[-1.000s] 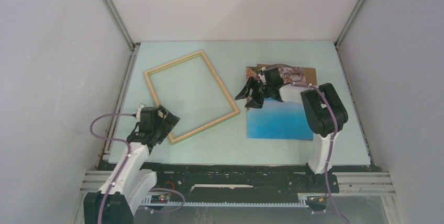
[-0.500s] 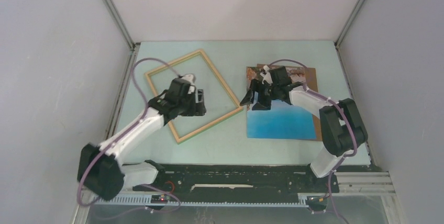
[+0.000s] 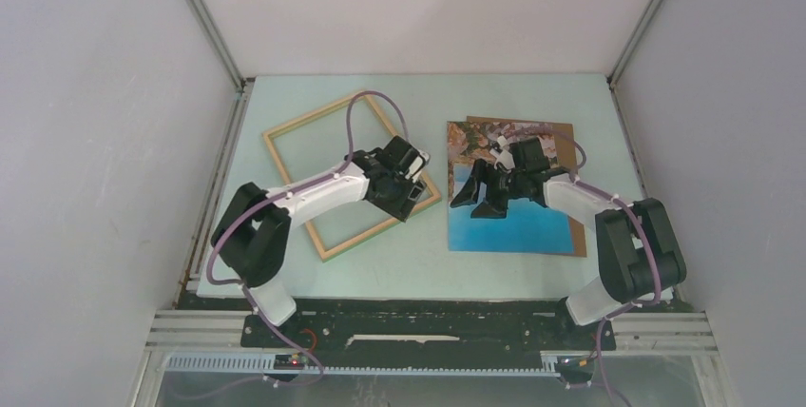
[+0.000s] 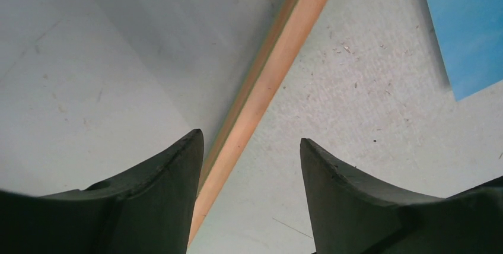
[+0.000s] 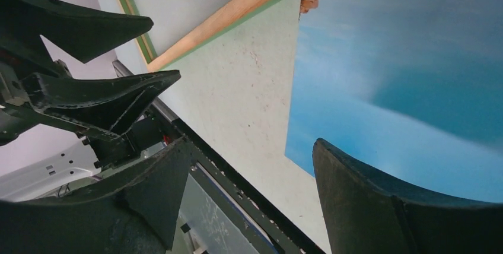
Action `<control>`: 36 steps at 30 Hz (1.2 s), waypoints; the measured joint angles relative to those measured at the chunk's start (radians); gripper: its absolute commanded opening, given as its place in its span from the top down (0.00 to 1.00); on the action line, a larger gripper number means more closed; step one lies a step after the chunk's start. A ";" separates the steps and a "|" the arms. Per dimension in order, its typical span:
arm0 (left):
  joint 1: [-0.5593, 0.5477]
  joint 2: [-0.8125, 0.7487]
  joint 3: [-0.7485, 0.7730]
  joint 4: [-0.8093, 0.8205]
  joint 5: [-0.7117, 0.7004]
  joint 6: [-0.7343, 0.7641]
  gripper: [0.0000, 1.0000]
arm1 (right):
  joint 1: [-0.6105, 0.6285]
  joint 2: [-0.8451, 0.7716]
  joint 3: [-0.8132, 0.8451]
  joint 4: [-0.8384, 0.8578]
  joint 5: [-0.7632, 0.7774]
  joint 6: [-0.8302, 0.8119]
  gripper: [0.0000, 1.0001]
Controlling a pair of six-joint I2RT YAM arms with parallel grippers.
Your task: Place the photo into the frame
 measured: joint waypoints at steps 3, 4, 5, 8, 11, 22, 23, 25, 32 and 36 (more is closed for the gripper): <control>-0.016 0.031 0.013 -0.020 -0.001 0.007 0.44 | 0.000 -0.001 -0.018 0.006 -0.005 0.000 0.18; -0.018 0.039 0.018 -0.025 -0.003 0.005 0.42 | 0.000 -0.001 -0.026 0.007 -0.005 0.001 0.18; -0.018 0.048 0.023 -0.030 -0.005 0.007 0.40 | 0.000 -0.001 -0.031 0.007 -0.006 0.001 0.18; -0.018 0.070 0.048 -0.056 -0.010 0.006 0.41 | 0.001 -0.001 -0.039 0.008 -0.006 0.004 0.18; -0.018 0.100 0.080 -0.064 -0.015 0.006 0.43 | 0.001 -0.001 -0.039 0.015 -0.006 0.005 0.18; -0.037 0.132 0.082 -0.059 -0.055 -0.017 0.30 | 0.053 -0.002 -0.063 0.074 0.074 0.148 0.22; -0.039 0.126 0.075 -0.051 -0.053 -0.025 0.28 | 0.077 -0.002 -0.068 0.081 0.106 0.188 0.22; -0.042 0.089 0.045 -0.040 -0.051 -0.042 0.23 | 0.135 0.000 -0.073 0.101 0.158 0.268 0.22; -0.019 -0.262 -0.084 -0.050 -0.040 -0.077 0.22 | 0.313 0.068 -0.031 0.134 0.304 0.536 0.29; 0.057 -0.405 -0.159 -0.031 -0.011 -0.113 0.22 | 0.342 0.108 0.008 0.100 0.404 0.648 0.31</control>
